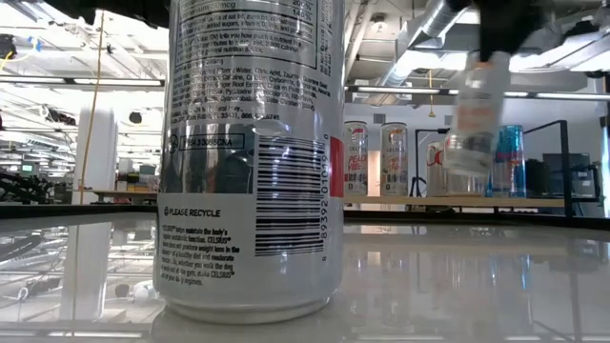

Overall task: Place canned beverage on shelf
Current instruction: Put the white and yellow soda can on the shelf aligned with the other white and yellow soda can

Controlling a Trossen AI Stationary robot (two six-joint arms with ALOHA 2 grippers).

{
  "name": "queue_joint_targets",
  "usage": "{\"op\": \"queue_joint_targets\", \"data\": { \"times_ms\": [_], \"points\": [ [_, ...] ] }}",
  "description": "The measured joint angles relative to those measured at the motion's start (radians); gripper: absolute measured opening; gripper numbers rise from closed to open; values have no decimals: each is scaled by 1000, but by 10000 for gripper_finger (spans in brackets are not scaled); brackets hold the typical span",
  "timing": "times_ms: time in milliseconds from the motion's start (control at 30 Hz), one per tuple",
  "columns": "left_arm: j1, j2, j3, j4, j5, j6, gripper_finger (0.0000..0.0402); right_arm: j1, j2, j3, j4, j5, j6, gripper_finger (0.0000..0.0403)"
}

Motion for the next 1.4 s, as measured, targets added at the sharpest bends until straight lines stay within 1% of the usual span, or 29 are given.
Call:
{"op": "queue_joint_targets", "data": {
  "times_ms": [167, 333, 500, 667, 867, 1033, 1200, 1400],
  "points": [
    [0, 0, 0, -33, 0, -3, 139, -180, 79, 67, 20, -4, -250, 273],
    [0, 0, 0, -65, -4, -3, 139, -312, 186, 159, 23, -8, -470, 273],
    [0, 0, 0, -72, -5, 1, 139, -394, 289, 266, 26, -36, -665, 273],
    [0, 0, 0, -90, -6, 0, 139, -459, 367, 325, 6, -66, -827, 273],
    [0, 0, 0, -126, -8, -3, 139, -544, 386, 329, 7, -70, -940, 273],
    [0, 0, 0, -122, -18, -6, 139, -601, 378, 329, 9, -123, -994, 275],
    [0, 0, 0, -123, -45, -10, 139, -638, 380, 329, 29, -190, -1061, 276],
    [0, 0, 0, -124, -45, -25, 139, -667, 384, 329, 65, -195, -1104, 277]
  ]
}}
